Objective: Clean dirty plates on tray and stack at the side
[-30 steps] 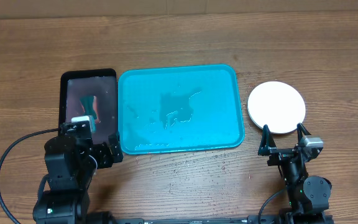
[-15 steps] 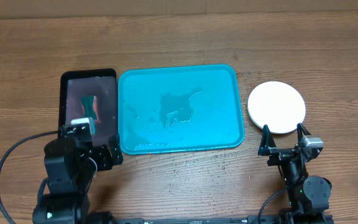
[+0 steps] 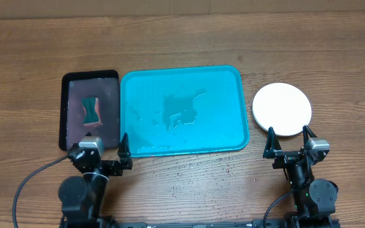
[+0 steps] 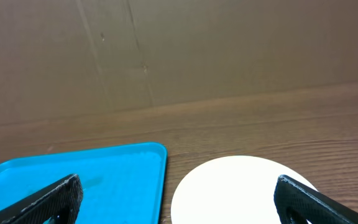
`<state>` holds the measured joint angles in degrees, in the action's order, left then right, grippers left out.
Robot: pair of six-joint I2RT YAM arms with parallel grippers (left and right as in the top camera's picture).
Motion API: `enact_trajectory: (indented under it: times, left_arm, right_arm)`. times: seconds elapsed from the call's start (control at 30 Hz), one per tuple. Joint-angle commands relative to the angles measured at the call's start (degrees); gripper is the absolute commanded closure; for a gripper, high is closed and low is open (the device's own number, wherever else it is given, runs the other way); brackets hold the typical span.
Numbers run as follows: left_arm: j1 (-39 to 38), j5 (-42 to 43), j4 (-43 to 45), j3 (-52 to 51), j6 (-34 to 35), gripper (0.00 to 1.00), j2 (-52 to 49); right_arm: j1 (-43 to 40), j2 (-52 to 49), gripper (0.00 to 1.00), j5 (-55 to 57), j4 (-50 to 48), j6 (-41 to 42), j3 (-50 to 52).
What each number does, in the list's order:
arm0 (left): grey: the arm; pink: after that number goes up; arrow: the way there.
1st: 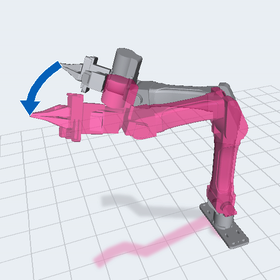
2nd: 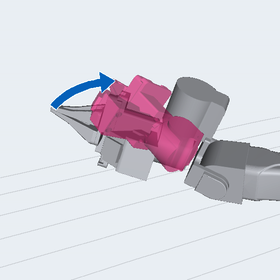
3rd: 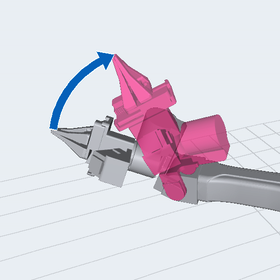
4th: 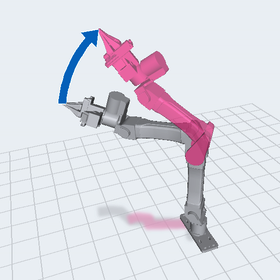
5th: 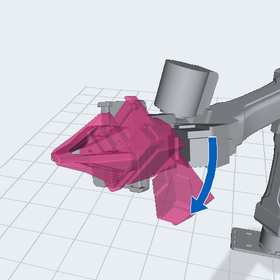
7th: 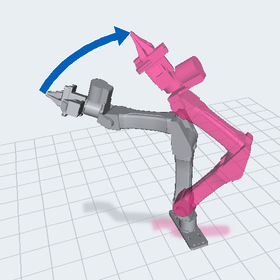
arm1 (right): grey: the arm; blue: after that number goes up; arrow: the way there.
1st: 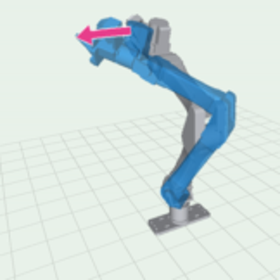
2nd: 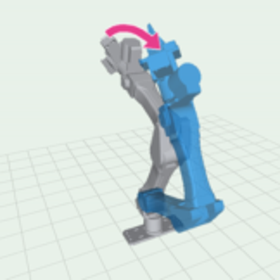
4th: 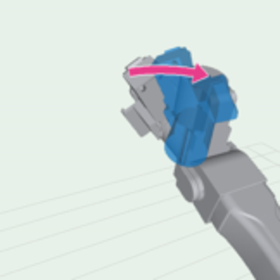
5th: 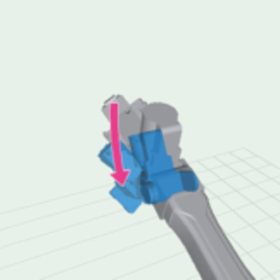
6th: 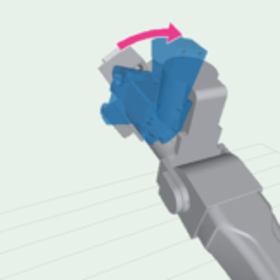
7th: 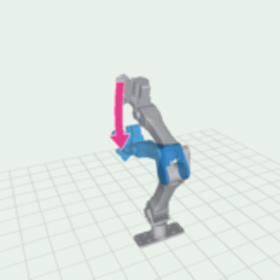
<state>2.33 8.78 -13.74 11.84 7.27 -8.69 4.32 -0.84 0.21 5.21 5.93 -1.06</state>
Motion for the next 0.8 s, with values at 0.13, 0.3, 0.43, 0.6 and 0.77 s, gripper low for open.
enact_trajectory:
  times: [0.13,0.3,0.43,0.6,0.77]
  left_arm:
    - [-1.97,-0.83,17.46,-10.82,-1.16,0.0,8.55]
    - [-2.03,-1.92,18.38,-11.56,-4.46,0.0,8.5]
    - [-2.03,-1.2,9.9,-11.56,-4.46,0.0,8.5]
    - [-1.97,-1.51,9.92,-11.56,-4.11,0.0,8.5]
    - [-1.97,-1.51,9.92,-11.56,-4.11,0.0,8.44]
  right_arm:
    - [0.02,0.68,0.0,-0.28,-0.39,-0.2,0.61]
    - [0.02,0.68,0.0,-0.28,-0.39,-0.17,0.61]
    - [0.02,0.68,0.0,-0.28,-0.39,-0.17,0.61]
    - [0.02,0.68,0.0,-0.26,-0.39,-0.2,0.61]
    - [0.02,0.68,0.0,-0.28,-0.39,-0.17,0.61]
